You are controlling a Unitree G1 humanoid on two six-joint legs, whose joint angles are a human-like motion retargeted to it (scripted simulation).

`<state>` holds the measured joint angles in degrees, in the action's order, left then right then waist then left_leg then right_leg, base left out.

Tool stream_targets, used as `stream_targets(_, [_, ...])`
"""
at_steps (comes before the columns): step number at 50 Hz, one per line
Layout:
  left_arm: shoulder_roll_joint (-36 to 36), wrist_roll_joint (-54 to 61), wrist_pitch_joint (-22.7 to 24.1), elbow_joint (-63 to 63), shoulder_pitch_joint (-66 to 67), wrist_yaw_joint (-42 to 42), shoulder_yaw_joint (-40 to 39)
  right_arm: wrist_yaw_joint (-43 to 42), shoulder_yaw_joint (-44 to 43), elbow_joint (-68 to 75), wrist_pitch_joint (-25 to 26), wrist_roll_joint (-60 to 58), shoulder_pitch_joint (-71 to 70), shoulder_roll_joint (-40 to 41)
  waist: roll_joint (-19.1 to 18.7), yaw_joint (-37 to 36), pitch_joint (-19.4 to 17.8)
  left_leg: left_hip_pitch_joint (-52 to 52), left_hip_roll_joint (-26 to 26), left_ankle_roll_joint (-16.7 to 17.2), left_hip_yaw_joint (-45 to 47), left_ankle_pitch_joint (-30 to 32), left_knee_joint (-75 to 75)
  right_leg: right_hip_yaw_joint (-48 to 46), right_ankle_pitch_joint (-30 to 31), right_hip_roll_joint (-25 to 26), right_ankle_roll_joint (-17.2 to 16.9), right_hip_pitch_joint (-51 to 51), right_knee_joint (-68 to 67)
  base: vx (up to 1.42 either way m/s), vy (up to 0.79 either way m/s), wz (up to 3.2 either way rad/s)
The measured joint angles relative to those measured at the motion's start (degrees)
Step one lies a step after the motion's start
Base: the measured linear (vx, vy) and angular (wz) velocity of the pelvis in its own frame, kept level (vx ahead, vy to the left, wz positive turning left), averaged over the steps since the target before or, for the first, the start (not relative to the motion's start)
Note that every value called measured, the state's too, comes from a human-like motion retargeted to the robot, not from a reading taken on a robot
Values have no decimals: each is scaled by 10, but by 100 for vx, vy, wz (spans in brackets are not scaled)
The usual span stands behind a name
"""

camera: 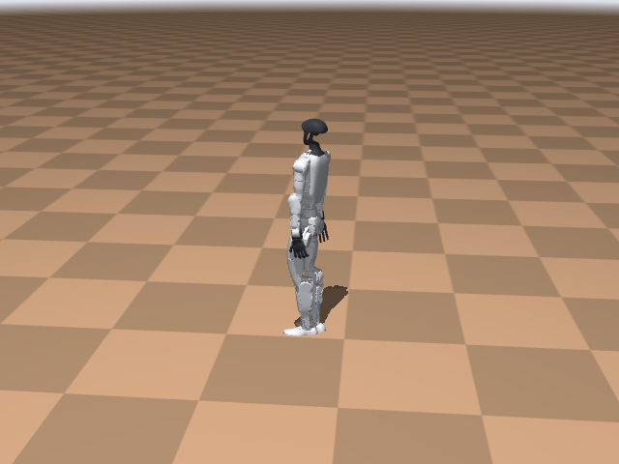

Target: In place motions

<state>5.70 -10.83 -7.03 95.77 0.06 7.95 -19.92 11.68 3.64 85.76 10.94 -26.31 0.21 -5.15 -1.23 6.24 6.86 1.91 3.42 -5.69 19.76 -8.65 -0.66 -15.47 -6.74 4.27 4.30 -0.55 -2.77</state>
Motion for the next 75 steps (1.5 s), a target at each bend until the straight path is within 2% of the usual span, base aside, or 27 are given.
stream_targets(10, [-6,-14,4,-13,-8,4,26,-14,-8,34,12,-10,7,-12,-6,1,1,5,3,-4,-6,-2,0,-5,1,-2,-1,-1,1,0,0,0])
stream_targets(75, [0,-1,4,-3,4,2,8,-3,4,19,8,-3,1,-6,-3,15,7,14,6,-25,-8,-29,3,-3,13,-9,-3,-16,-3,0,0,0])
